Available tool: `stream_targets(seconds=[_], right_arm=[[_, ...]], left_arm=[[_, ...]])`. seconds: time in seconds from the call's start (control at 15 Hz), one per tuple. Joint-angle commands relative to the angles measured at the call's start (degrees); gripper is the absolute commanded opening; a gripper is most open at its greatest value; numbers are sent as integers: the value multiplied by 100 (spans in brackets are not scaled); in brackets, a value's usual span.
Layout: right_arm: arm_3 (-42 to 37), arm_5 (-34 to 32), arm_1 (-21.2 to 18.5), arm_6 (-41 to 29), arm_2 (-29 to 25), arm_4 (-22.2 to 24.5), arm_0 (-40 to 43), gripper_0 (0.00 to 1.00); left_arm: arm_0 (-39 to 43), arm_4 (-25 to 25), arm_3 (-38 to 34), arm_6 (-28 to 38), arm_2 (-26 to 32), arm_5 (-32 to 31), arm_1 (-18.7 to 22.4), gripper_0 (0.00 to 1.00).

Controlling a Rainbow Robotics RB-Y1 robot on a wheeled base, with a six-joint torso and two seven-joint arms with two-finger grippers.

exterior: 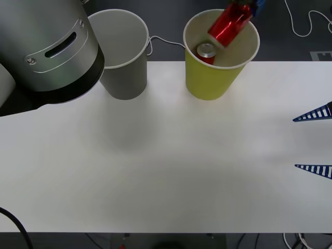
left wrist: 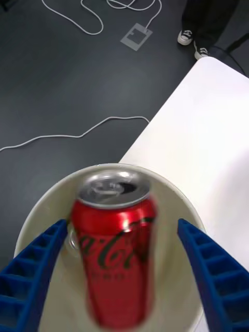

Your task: Put the can into the green bin and the plastic bottle into the gray bin

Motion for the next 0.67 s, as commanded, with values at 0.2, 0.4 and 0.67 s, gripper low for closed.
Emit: stream_targets(seconds=[0.2,0.4,0.67], right_arm=[[0,0,0,0,0,0,0,100],[0,0,0,0,0,0,0,100],[0,0,0,0,0,0,0,100]], left_arm=[[3,248,38,-462,76,-373,168,100],[188,486,-111,-901,507,-734,581,100],[513,978,-859,-1402,630,-1208,1495,100]])
